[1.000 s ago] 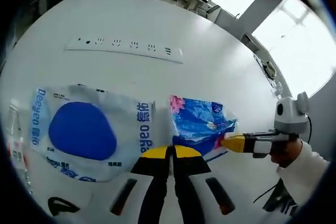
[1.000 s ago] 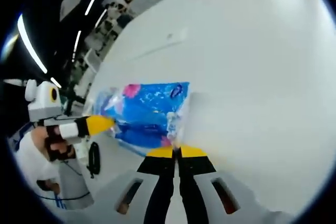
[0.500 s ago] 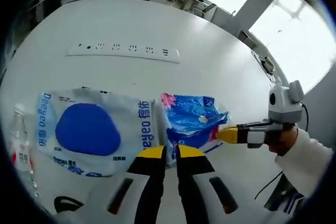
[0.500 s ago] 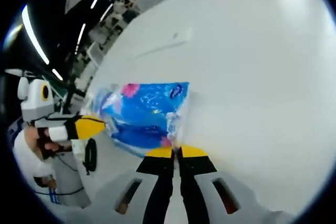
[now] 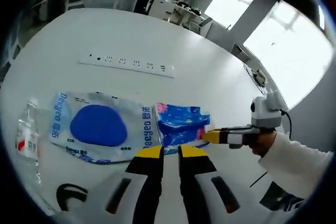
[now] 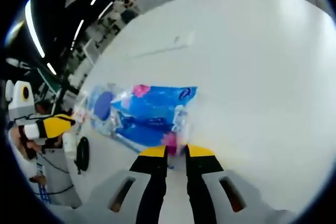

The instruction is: Arrange the tabletop items into an orderly group along one side of the table until the central work area is clear of visible clutter.

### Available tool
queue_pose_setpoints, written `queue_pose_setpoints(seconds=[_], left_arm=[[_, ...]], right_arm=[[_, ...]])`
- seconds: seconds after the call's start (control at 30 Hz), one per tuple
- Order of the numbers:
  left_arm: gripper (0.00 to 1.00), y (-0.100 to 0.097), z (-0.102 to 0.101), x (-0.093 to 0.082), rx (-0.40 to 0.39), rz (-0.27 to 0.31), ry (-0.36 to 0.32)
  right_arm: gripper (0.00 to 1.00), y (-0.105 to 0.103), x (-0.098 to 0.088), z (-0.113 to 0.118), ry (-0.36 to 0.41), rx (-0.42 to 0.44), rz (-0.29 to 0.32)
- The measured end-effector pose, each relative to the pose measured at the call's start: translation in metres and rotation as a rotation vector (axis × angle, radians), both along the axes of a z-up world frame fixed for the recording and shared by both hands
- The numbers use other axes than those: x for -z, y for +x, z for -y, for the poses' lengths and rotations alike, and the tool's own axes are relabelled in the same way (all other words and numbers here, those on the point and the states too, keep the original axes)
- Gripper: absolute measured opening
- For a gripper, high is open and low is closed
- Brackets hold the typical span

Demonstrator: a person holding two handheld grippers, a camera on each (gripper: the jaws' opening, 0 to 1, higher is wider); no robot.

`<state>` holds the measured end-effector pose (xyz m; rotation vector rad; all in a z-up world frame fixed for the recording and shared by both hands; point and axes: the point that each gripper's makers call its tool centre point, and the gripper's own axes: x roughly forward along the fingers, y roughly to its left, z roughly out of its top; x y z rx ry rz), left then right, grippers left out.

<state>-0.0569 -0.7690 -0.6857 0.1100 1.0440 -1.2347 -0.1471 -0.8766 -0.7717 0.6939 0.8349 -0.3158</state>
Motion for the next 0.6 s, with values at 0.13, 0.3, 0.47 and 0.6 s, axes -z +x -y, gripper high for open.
queue_pose_setpoints(seconds=[0.13, 0.3, 0.47, 0.6], left_arm=[[0.09, -0.006, -0.024, -0.007, -0.018, -0.031, -0.033], [0.17, -0.005, -0.052, -0.005, -0.022, -0.031, -0.029], [0.26, 0.0, -0.066, -0.017, -0.056, -0.021, -0.086], [0.55, 0.013, -0.074, -0.022, -0.036, 0.107, -0.098]], right_arm=[[0.19, 0.002, -0.001, -0.002, -0.045, -0.033, -0.018], [0.4, 0.002, -0.007, -0.003, -0.123, -0.072, -0.035], [0.51, 0.001, -0.022, -0.006, -0.2, -0.109, -0.013], [0.61, -0.002, -0.034, -0.012, -0.223, -0.112, 0.031]])
